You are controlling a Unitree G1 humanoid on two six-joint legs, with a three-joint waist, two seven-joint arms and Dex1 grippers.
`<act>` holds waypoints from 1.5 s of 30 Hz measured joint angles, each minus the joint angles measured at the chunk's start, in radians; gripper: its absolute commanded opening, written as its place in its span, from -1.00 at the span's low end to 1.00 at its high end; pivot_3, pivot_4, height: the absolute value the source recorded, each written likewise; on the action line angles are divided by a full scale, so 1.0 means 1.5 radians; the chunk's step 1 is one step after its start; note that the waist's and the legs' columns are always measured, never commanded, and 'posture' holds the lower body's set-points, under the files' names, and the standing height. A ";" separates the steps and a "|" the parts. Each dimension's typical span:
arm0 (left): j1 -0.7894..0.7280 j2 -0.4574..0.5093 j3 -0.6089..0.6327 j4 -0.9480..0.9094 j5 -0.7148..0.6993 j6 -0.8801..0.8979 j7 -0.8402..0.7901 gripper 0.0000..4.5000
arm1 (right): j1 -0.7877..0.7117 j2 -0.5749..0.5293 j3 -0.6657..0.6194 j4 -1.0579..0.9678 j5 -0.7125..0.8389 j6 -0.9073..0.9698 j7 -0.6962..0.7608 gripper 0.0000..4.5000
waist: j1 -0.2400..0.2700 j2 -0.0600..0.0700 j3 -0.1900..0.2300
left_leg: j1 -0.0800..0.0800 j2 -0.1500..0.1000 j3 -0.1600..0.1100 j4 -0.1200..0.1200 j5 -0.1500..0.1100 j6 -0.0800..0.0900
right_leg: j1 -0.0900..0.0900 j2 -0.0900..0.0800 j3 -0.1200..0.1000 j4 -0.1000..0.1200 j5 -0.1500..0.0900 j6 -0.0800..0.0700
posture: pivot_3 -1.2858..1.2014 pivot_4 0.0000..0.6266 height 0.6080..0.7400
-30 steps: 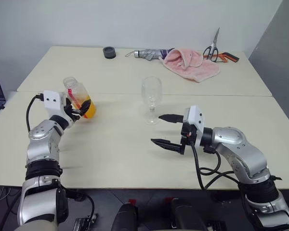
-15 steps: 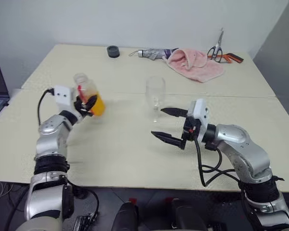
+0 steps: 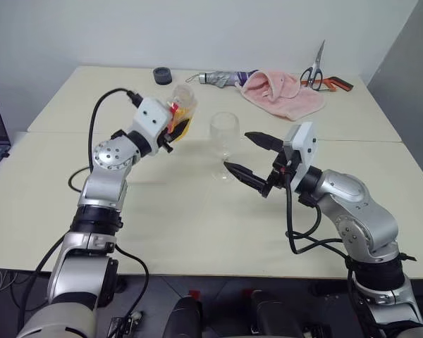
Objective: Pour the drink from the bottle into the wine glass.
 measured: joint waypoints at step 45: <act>-0.255 0.068 -0.201 0.407 0.417 -0.473 0.344 -0.25 | 0.076 -0.095 -0.102 -0.023 0.024 -0.032 0.026 1.00 | 0.000 0.000 0.000 | 0.000 -0.001 0.000 0.000 0.000 0.000 | 0.000 0.000 0.000 0.000 0.000 0.000 | 0.03 -0.52 1.00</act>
